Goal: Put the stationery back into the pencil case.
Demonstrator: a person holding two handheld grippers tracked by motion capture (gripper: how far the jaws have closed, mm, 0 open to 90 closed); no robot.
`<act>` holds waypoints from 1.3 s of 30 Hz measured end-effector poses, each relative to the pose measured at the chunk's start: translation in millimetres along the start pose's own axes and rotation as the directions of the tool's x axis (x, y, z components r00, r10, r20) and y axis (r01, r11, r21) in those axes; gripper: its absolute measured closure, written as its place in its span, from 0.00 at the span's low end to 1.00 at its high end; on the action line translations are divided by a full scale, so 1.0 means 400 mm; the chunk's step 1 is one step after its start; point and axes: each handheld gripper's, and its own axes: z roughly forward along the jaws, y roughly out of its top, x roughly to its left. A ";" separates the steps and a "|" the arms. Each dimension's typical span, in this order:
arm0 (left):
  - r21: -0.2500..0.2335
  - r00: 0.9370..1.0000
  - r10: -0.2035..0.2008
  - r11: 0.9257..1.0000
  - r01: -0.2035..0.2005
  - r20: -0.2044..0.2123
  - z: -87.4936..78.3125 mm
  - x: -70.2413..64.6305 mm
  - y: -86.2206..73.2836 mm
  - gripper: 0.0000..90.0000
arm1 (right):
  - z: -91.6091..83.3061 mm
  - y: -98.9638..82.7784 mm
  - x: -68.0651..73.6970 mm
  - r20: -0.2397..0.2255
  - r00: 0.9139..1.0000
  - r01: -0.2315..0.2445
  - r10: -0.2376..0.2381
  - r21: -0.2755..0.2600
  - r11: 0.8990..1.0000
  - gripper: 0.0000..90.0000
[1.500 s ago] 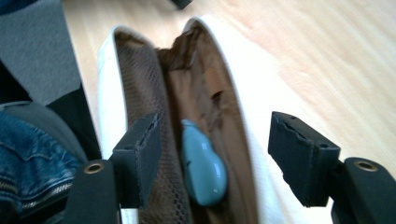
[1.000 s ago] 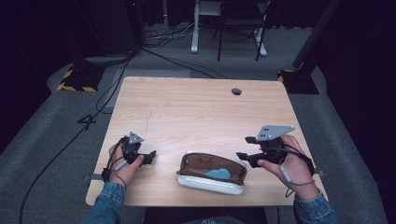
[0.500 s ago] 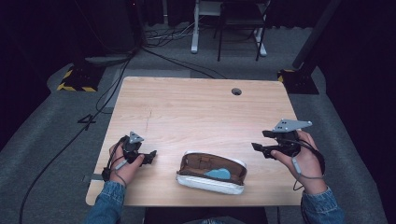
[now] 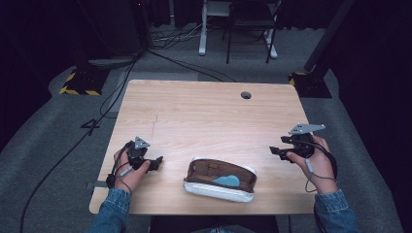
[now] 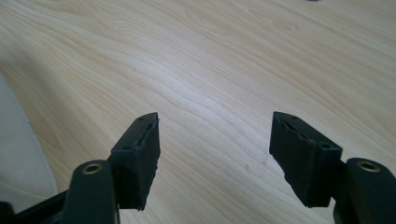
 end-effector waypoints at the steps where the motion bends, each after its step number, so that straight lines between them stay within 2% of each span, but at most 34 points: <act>1: 0.000 1.000 0.000 1.000 0.000 0.000 0.000 0.000 0.000 0.11 | 0.007 -0.006 -0.007 0.002 1.000 -0.002 0.002 0.005 1.000 0.39; 6: 0.000 1.000 0.000 1.000 0.000 0.000 0.000 0.000 0.000 0.11 | 0.042 -0.037 -0.043 0.031 0.999 -0.005 0.004 0.022 1.000 0.38; 9: 0.000 1.000 0.000 1.000 0.000 0.000 0.000 0.000 0.000 0.11 | 0.058 -0.052 -0.057 0.031 0.999 -0.010 0.009 0.026 1.000 0.38; 14: 0.000 1.000 0.000 1.000 0.000 0.000 0.000 0.000 0.000 0.11 | 0.081 -0.078 -0.078 0.042 0.999 -0.030 0.029 0.031 0.999 0.37; 21: 0.000 1.000 0.000 1.000 0.000 0.000 0.000 0.000 0.000 0.11 | 0.105 -0.112 -0.109 0.080 0.995 -0.065 0.062 0.029 0.997 0.36; 28: 0.000 1.000 0.000 1.000 0.000 0.000 0.000 0.000 0.000 0.11 | 0.133 -0.140 -0.122 0.080 0.993 -0.089 0.085 0.044 0.995 0.36; 34: 0.000 1.000 0.000 1.000 0.000 0.000 0.000 0.000 0.000 0.11 | 0.144 -0.151 -0.125 0.078 0.994 -0.083 0.079 0.044 0.996 0.35; 39: 0.000 1.000 0.000 1.000 0.000 0.000 0.000 0.000 0.000 0.11 | 0.155 -0.158 -0.125 0.069 0.992 -0.104 0.103 0.021 0.994 0.26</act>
